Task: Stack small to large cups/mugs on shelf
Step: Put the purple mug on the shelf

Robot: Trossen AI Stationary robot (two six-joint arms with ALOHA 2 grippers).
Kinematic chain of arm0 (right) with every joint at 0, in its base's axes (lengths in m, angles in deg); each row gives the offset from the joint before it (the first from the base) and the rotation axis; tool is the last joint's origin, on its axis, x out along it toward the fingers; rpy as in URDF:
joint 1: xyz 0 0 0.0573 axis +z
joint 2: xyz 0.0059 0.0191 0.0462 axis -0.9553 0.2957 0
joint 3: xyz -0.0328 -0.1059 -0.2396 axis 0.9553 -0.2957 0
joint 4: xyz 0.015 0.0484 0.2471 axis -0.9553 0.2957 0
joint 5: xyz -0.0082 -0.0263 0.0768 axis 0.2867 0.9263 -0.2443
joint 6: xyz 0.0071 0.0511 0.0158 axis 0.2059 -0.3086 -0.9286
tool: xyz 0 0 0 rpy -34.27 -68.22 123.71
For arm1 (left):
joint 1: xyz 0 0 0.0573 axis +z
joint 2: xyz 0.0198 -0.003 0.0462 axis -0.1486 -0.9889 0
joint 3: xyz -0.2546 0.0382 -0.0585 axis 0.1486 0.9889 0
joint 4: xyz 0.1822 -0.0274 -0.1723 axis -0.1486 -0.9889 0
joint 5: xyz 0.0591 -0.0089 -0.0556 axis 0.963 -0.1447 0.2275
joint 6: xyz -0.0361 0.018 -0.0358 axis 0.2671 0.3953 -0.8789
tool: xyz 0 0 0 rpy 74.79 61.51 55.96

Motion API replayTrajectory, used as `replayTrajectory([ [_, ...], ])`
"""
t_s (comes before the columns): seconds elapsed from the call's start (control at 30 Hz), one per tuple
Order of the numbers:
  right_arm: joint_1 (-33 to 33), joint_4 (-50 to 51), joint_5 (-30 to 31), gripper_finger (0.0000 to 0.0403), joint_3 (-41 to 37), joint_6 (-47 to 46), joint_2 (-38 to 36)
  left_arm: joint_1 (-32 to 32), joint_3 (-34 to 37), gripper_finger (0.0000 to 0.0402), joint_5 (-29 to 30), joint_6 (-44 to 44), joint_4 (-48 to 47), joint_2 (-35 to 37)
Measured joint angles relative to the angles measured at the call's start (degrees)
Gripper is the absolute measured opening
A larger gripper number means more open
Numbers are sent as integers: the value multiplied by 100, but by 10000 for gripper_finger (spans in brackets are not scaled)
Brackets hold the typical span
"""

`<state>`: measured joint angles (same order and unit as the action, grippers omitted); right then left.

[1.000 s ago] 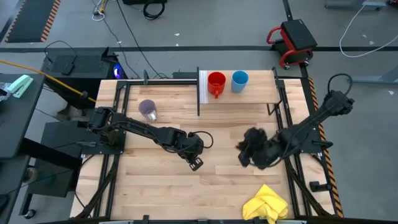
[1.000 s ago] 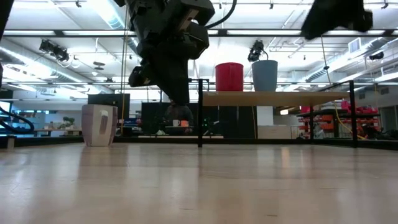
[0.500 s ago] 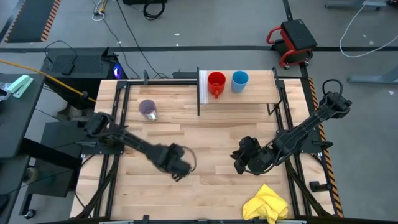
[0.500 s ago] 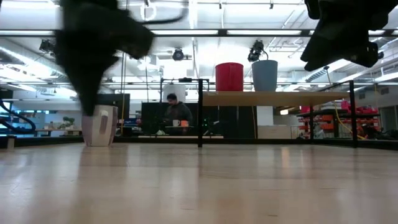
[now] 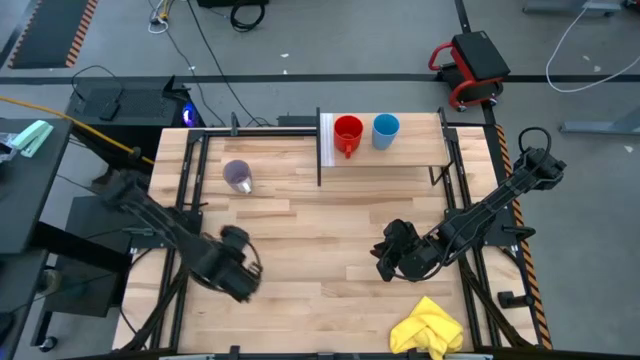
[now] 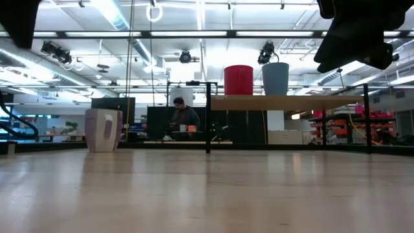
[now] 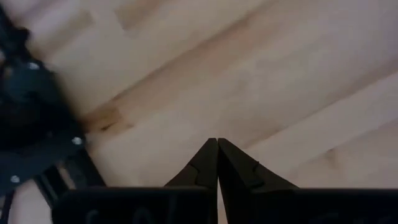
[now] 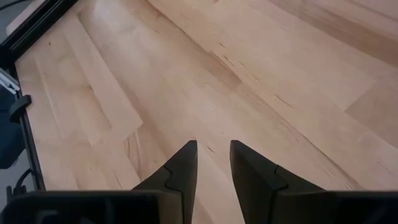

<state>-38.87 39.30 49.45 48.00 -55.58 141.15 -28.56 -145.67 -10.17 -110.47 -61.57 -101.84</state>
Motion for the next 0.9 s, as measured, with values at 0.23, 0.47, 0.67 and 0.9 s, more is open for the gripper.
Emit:
replayTrajectory([
  [0.23,0,-47,0,103,0,25,0,769,45,24,300,305,-857,1360],
  [0.47,2,-296,-2,103,0,25,0,2604,543,26,249,2057,-806,2498],
  [0.67,-4,-385,0,103,0,25,0,4545,994,36,-275,3871,-492,2893],
  [0.9,-202,-412,24,103,0,23,0,6517,1593,46,-941,5784,960,2632],
])
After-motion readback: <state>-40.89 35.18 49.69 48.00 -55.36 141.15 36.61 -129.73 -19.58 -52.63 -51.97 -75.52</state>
